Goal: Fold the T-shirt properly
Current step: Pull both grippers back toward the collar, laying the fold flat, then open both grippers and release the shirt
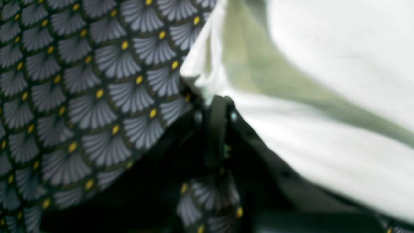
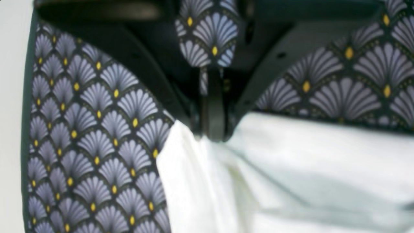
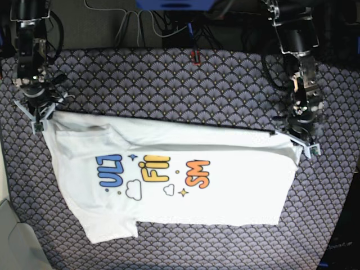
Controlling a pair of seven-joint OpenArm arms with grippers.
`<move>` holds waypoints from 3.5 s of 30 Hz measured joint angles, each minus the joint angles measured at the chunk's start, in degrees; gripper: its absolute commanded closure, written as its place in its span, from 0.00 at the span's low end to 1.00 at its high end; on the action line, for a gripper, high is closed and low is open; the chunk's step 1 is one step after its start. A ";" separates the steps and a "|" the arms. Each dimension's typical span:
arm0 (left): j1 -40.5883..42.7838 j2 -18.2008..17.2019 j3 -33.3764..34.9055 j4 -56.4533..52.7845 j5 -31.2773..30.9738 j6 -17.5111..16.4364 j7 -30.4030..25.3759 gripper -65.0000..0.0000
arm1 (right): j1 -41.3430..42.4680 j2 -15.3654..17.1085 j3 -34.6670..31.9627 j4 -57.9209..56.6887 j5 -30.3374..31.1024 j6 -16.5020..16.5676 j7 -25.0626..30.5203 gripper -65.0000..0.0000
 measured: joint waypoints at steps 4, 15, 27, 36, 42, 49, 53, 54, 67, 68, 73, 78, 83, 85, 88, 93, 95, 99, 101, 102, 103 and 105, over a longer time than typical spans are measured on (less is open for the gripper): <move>2.29 -0.04 0.00 4.13 0.17 0.17 1.03 0.99 | -0.26 -0.20 1.77 0.22 0.52 0.42 -0.35 1.00; 11.04 -0.37 -0.04 13.68 0.24 0.46 0.85 0.99 | -9.60 0.00 3.04 10.25 0.11 0.42 -0.68 1.00; 23.06 -0.02 -3.89 22.45 -0.02 -0.02 0.87 0.99 | -21.79 1.40 3.04 14.97 0.31 0.55 2.49 1.00; 28.76 0.02 -3.93 23.17 0.00 0.00 0.61 0.99 | -25.83 1.36 3.52 14.99 0.28 0.48 5.66 1.00; 30.12 0.02 -3.93 23.28 -0.09 -0.20 -0.09 0.99 | -27.85 1.22 5.18 15.17 0.66 0.68 5.81 1.00; 30.49 0.00 -3.93 23.28 -0.07 -0.17 -0.31 0.99 | -27.71 1.22 5.18 15.17 0.68 0.68 5.84 0.98; 30.49 0.00 -3.93 23.28 -1.09 0.00 -0.26 0.90 | -27.71 1.22 5.18 15.17 0.68 0.66 5.81 0.85; 30.49 -0.04 -3.98 23.28 -2.38 0.24 -0.26 0.84 | -27.71 1.22 5.18 15.17 0.66 0.66 5.70 0.80; 33.51 -3.06 -8.81 25.33 -10.23 0.37 0.90 0.33 | -27.82 0.90 10.95 15.19 0.57 0.59 5.62 0.48; 33.55 -3.17 -9.86 26.25 -10.10 0.46 0.83 0.33 | -27.71 0.92 11.52 15.43 0.55 0.66 5.38 0.48; 33.14 -3.23 -11.69 31.36 -10.01 0.35 0.66 0.33 | -27.39 0.92 12.50 18.23 0.31 0.61 5.38 0.48; 33.05 -3.67 -11.76 32.28 -10.12 0.42 0.90 0.33 | -27.41 0.94 12.35 19.26 0.26 0.59 5.29 0.48; 30.91 -3.67 -12.52 32.09 -9.70 0.39 0.92 0.33 | -27.56 0.94 12.31 19.26 0.26 0.59 5.11 0.48; 29.68 -3.67 -13.70 32.09 -9.75 0.22 0.83 0.33 | -27.74 0.94 12.35 19.26 0.31 0.61 4.94 0.48; 28.83 -3.72 -15.37 32.06 -9.68 0.46 0.87 0.33 | -27.80 0.92 12.35 19.26 0.26 0.59 4.94 0.48; 27.43 -3.78 -15.39 32.04 -9.53 0.17 0.87 0.33 | -31.45 -0.59 12.11 19.23 0.24 0.48 4.92 0.48; 27.12 -3.82 -15.39 32.04 -9.53 0.37 0.83 0.33 | -32.33 -1.29 12.09 19.23 0.20 0.42 4.96 0.48; 27.06 -3.82 -15.37 32.04 -9.53 0.39 0.92 0.33 | -33.00 -1.92 11.96 19.26 0.26 0.42 5.42 0.48; 26.60 -3.80 -15.28 32.04 -9.53 0.39 1.05 0.33 | -33.59 -1.95 12.04 19.26 0.24 0.44 5.18 0.48; 26.08 -3.80 -15.26 32.02 -9.51 0.44 1.16 0.33 | -33.59 -1.95 12.09 19.26 0.24 0.46 5.07 0.48; 25.42 -3.80 -15.28 32.00 -9.51 0.44 1.29 0.33 | -33.48 -1.95 12.26 19.28 0.26 0.44 5.18 0.48; 24.15 -3.82 -15.28 32.00 -9.51 0.44 1.25 0.33 | -33.42 -1.75 12.46 20.96 0.11 0.39 4.85 0.48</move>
